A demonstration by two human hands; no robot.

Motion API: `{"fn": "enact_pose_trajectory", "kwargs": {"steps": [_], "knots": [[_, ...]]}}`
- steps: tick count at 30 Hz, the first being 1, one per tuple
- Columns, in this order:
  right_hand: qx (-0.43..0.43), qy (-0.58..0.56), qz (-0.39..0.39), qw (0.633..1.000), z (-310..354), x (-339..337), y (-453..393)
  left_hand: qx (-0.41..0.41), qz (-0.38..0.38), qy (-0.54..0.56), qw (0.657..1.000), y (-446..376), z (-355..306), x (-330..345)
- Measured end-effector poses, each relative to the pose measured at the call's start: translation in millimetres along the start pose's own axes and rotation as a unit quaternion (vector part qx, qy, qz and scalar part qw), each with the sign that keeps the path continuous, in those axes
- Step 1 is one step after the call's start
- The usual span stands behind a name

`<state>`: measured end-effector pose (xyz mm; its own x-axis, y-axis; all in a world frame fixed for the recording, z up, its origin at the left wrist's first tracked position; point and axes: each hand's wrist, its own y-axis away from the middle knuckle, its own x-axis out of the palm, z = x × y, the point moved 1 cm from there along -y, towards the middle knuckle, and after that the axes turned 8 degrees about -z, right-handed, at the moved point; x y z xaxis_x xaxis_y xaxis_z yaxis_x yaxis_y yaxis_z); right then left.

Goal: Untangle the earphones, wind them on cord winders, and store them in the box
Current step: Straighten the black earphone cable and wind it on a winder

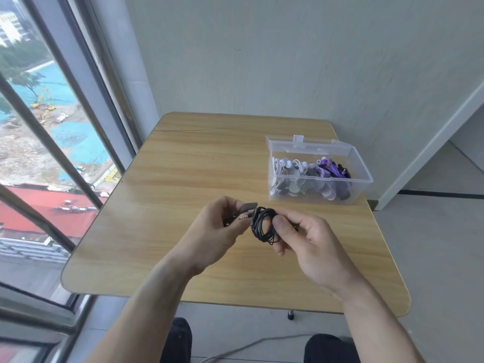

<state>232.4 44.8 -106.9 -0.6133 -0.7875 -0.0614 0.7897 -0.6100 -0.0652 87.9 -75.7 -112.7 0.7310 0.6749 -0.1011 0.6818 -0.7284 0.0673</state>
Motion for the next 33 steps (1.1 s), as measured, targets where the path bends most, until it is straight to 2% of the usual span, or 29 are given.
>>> {"fn": "enact_pose_trajectory", "kwargs": {"steps": [6,11,15,19,22,24,27,29,31,33], "knots": [[-0.013,-0.042,-0.051,0.998,-1,-2,1,-0.017,0.054,0.030,0.998,3,-4,-2],[-0.001,-0.046,-0.010,0.999,-6,-2,1,-0.024,0.109,0.082,0.990,6,-3,5],[0.005,-0.064,0.005,0.998,-7,-6,0,-0.066,0.117,0.137,0.981,6,-4,8],[-0.025,-0.098,0.022,0.995,-9,-5,0,-0.113,0.173,0.206,0.956,6,-7,9],[-0.047,-0.067,0.030,0.996,-8,-5,-1,-0.125,0.188,0.217,0.950,6,-8,8],[-0.052,0.000,0.023,0.998,-8,-8,-2,-0.115,0.162,0.189,0.962,5,-7,8],[-0.038,0.127,0.028,0.991,-10,-11,-1,-0.031,0.122,0.013,0.992,7,-5,5],[-0.010,0.171,0.039,0.985,-13,-10,1,0.022,0.119,-0.077,0.990,8,-4,4],[0.009,0.192,0.049,0.980,-13,-8,2,0.037,0.136,-0.101,0.985,9,-5,3],[0.013,0.216,0.049,0.975,-12,-6,3,0.008,0.153,-0.081,0.985,9,-8,3]]}}
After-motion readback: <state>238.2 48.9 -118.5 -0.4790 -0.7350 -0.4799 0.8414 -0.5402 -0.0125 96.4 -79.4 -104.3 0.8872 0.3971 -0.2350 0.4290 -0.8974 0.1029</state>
